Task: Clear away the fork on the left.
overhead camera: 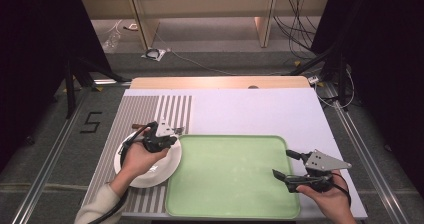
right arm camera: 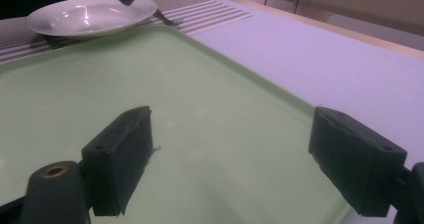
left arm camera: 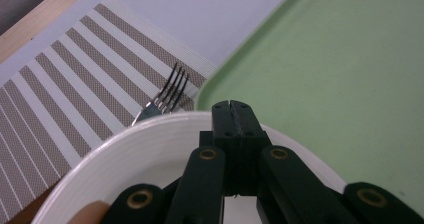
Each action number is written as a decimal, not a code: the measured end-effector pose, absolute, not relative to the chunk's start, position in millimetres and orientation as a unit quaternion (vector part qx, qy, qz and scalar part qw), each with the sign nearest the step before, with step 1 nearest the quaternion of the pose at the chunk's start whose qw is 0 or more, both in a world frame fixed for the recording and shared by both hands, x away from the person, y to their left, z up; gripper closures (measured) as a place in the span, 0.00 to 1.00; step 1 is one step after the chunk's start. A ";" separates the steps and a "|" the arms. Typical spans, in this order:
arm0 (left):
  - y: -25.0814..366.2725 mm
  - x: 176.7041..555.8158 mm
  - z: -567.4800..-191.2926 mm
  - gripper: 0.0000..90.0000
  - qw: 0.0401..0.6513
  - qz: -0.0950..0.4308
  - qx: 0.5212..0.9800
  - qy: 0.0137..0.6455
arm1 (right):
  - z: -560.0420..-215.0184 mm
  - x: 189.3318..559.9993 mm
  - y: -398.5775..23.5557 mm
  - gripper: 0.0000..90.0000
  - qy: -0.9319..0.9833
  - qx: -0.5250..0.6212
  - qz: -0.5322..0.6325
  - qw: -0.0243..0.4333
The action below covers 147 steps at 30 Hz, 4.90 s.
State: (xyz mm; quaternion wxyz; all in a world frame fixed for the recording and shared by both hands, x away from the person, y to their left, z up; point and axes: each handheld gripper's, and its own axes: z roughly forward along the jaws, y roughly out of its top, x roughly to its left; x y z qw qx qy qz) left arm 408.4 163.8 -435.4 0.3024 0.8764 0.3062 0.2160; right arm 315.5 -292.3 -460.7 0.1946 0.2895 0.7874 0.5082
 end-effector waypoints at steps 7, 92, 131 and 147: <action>145.3 445.0 -441.9 1.00 0.262 0.201 0.893 0.306 | -461.5 316.0 -292.2 0.21 0.786 0.287 0.512 0.194; 155.0 554.4 -463.3 0.93 0.210 0.173 0.874 0.402 | -462.3 316.5 -292.1 0.21 0.790 0.290 0.507 0.189; 222.4 548.4 -465.5 0.74 0.141 0.148 0.907 0.368 | -463.4 317.6 -292.4 0.21 0.791 0.291 0.506 0.185; 210.9 550.0 -463.9 0.86 0.107 0.144 0.916 0.360 | -463.7 317.3 -292.6 0.21 0.792 0.291 0.505 0.183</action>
